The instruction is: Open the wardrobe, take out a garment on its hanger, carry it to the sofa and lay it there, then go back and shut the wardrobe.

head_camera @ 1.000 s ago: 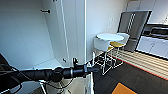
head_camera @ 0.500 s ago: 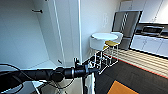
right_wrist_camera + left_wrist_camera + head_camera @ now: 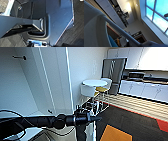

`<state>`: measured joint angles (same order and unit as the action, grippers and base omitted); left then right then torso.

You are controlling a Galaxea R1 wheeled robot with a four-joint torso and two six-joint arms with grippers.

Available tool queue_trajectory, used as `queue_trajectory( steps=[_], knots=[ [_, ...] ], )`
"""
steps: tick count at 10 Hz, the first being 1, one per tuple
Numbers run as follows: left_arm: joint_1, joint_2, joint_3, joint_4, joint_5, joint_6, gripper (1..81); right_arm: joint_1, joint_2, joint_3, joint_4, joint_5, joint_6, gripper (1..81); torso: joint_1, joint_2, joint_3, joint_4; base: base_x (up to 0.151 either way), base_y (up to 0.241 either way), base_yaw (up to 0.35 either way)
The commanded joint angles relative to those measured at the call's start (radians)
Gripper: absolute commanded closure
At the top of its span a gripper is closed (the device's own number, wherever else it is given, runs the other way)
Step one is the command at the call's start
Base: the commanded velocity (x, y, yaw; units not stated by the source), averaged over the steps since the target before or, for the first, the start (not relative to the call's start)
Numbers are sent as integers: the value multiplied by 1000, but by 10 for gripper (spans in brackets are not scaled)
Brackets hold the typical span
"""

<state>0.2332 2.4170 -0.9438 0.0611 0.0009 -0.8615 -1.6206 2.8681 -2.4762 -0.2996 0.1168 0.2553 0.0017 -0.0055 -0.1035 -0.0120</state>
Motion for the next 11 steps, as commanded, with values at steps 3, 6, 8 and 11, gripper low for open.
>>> queue_trajectory(
  steps=[3,6,8,11],
  knots=[
    [-156,-4,27,33,-36,4,811,17,-5,2,-7,-46,1,10,0,0,0,0,0,0,-279],
    [-156,1,25,34,-36,4,811,17,-2,-1,-6,-46,1,10,0,0,0,0,0,0,-284],
    [-156,-4,25,42,-36,4,811,20,0,-1,-7,-46,1,10,0,0,0,0,0,0,-285],
    [-156,-1,26,42,-26,6,811,21,4,-1,-9,-46,-1,10,0,0,0,0,0,0,-288]
  ],
)
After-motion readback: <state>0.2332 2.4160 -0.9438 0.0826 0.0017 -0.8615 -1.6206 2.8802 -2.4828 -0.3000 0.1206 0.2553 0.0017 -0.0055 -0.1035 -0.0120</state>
